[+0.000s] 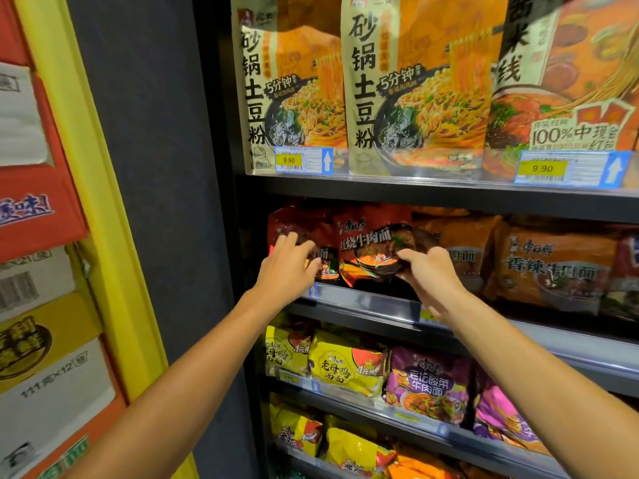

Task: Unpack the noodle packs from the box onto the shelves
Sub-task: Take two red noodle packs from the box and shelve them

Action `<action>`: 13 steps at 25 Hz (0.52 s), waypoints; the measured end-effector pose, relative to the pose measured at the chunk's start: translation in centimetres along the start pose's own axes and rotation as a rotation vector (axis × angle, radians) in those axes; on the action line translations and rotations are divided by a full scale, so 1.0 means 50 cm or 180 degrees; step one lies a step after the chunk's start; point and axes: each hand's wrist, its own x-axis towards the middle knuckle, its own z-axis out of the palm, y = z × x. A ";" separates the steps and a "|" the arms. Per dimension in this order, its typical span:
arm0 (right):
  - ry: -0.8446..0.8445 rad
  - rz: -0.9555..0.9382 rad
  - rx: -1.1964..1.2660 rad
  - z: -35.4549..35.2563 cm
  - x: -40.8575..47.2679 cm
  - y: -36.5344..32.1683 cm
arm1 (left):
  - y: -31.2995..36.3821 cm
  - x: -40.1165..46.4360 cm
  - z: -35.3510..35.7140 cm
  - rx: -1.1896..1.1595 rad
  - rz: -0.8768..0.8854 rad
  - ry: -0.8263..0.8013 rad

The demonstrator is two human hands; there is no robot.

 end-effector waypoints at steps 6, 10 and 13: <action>-0.0273 -0.0748 -0.3347 -0.048 0.007 -0.023 | -0.007 -0.047 -0.012 0.0319 0.0102 -0.0852; -0.0368 -0.0826 -0.3665 -0.034 0.006 -0.012 | -0.003 -0.046 -0.016 0.0641 0.0186 -0.1116; -0.0384 -0.0696 -0.3538 -0.004 0.011 -0.004 | -0.003 -0.040 -0.007 0.0789 0.0060 -0.1337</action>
